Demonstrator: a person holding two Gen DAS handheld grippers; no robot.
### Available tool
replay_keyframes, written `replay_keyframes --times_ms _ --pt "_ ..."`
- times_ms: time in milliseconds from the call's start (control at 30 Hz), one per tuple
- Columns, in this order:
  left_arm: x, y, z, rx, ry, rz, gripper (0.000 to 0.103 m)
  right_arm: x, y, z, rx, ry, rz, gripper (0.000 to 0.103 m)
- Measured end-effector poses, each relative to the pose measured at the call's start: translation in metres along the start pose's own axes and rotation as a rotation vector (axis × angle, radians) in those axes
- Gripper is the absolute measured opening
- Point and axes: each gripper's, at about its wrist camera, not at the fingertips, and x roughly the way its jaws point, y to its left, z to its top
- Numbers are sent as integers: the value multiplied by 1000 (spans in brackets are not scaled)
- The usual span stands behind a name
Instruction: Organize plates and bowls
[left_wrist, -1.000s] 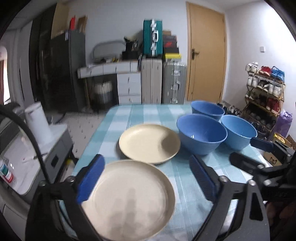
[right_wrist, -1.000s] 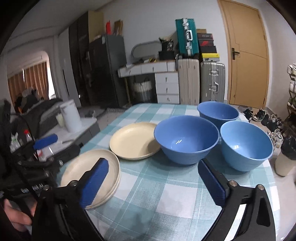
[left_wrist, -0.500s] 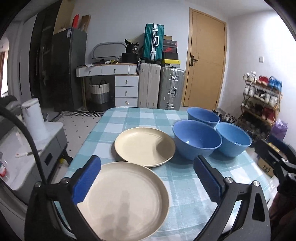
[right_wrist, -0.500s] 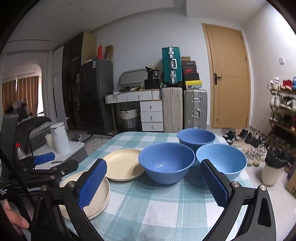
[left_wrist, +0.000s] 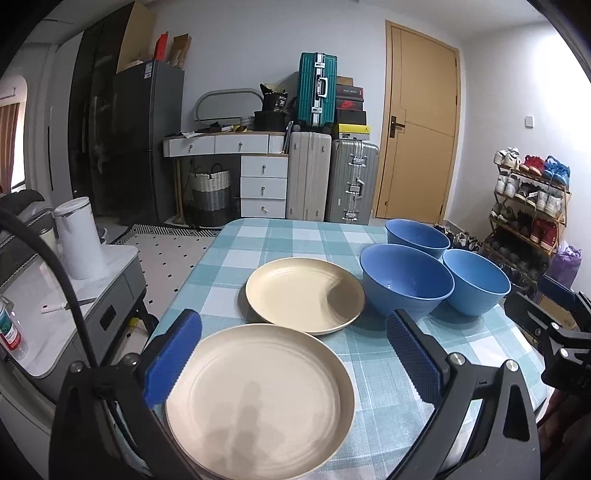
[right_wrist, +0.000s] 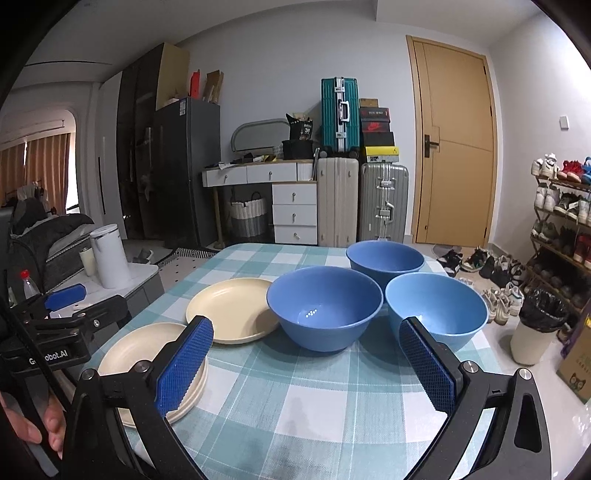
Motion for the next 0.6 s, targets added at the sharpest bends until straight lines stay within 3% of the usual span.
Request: replay_keyframes --times_ms 167,333,600 --pt "3 -5 -1 21 8 8 101 3 -3 -1 20 21 19 102" --pt "-2 -1 1 0 -30 13 101 -6 -9 1 50 -25 30 102" --pt "8 4 -1 -28 17 14 101 -2 -18 1 83 -2 13 102"
